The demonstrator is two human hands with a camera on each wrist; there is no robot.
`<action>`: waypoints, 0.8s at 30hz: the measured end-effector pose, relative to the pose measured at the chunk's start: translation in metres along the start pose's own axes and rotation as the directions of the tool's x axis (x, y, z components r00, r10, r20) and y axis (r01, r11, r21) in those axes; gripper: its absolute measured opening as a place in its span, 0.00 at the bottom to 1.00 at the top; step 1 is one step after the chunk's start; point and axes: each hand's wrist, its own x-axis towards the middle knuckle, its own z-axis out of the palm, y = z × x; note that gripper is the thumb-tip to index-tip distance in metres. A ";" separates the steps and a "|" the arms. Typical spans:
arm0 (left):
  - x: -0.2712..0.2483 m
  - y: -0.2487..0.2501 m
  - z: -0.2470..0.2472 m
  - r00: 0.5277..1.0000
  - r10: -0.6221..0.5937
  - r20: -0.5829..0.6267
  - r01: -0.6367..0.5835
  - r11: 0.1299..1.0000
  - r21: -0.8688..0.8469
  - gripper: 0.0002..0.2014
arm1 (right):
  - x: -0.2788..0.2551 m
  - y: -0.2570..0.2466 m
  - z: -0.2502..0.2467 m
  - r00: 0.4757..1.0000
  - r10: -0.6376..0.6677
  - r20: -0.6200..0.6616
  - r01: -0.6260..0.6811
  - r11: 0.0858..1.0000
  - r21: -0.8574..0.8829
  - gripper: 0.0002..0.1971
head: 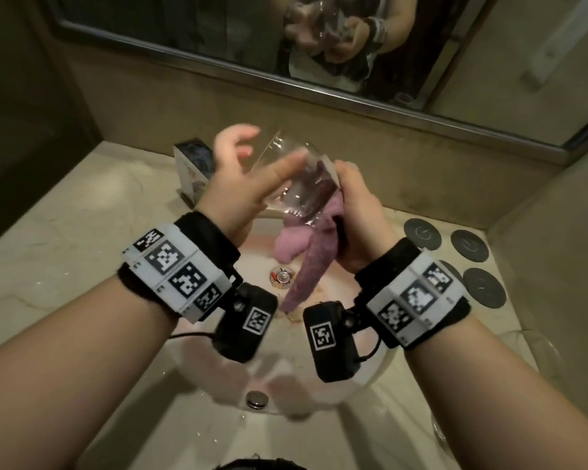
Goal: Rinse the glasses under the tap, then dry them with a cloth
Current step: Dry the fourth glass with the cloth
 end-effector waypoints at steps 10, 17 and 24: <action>0.003 -0.003 -0.003 0.788 -0.401 0.468 0.602 0.664 -0.444 0.42 | -0.019 0.016 0.013 0.759 -0.601 0.251 0.485 0.265 -0.833 0.28; -0.014 -0.003 0.002 0.848 -0.303 0.435 0.473 0.803 -0.362 0.25 | -0.020 0.020 0.012 0.505 -0.600 0.620 0.588 -0.286 -0.756 0.30; -0.015 0.004 -0.003 0.874 -0.315 0.370 0.386 0.913 -0.133 0.26 | -0.010 0.001 0.019 0.891 -0.454 0.011 0.402 0.777 -0.485 0.26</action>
